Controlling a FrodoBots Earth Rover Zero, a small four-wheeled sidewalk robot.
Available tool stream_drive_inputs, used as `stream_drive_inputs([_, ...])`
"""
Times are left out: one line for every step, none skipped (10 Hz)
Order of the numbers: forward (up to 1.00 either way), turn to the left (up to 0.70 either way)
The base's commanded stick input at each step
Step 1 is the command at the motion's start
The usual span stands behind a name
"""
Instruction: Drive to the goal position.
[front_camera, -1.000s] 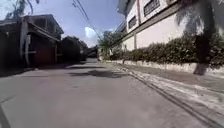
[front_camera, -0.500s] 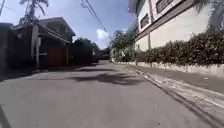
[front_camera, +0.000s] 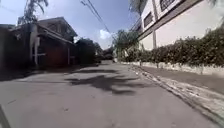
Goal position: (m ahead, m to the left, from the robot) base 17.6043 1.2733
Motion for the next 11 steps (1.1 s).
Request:
stream_drive_inputs([1.00, 0.00])
stream_drive_inputs([1.00, -0.33])
stream_drive_inputs([1.00, -0.33])
stream_drive_inputs([1.00, -0.17])
stream_drive_inputs([1.00, 0.07])
stream_drive_inputs([1.00, 0.07])
stream_drive_inputs([1.00, 0.07])
stream_drive_inputs([1.00, 0.07])
stream_drive_inputs([1.00, 0.07])
stream_drive_inputs([1.00, 0.07])
stream_drive_inputs([1.00, 0.07])
